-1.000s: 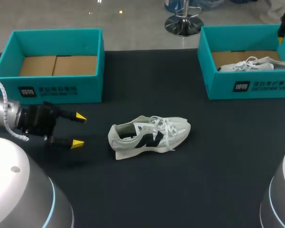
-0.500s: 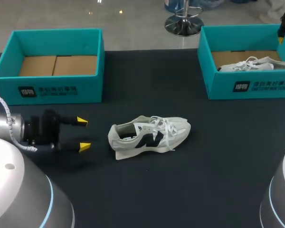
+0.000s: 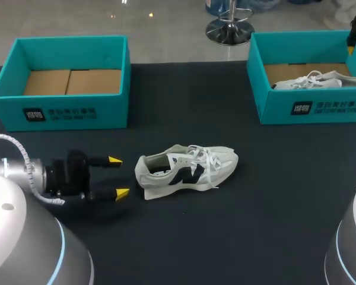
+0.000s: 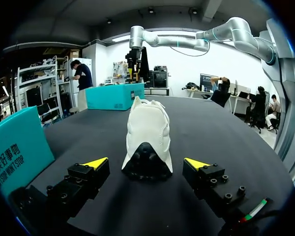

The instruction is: Take the shoe out of the shoebox, open the shoe tongue, remove and reinsert the insole, then place the shoe into the shoebox

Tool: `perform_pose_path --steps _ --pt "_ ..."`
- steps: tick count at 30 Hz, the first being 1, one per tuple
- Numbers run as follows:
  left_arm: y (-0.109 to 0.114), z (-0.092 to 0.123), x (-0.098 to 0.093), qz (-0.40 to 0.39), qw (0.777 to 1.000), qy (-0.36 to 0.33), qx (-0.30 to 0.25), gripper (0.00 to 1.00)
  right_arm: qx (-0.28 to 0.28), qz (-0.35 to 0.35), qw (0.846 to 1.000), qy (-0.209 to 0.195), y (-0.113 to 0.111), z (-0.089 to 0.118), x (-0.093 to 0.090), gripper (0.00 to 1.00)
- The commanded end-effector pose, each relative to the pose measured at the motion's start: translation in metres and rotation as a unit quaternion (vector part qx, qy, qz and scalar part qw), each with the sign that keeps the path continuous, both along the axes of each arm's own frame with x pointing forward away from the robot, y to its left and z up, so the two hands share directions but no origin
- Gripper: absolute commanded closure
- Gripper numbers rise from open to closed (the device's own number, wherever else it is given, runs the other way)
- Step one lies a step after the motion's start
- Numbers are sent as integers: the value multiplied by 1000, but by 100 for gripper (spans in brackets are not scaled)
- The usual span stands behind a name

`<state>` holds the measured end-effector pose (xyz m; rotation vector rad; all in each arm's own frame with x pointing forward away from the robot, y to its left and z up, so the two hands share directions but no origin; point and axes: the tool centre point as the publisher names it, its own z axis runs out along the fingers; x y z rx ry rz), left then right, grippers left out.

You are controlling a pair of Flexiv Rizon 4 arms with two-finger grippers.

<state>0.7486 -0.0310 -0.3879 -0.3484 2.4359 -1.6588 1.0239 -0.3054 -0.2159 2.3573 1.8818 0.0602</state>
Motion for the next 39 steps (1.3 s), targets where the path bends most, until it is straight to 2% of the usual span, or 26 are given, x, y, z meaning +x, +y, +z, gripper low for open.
perform_pose_path --steps 1,15,39 --pt "-12 -5 1 25 1000 -17 0 0 0 0 1000 -1 0 0 0 0" --pt "-35 -16 12 42 999 -1 -10 0 0 0 1000 -1 0 0 0 0" --pt "-67 -34 28 19 999 34 -5 0 0 0 1000 -1 0 0 0 0"
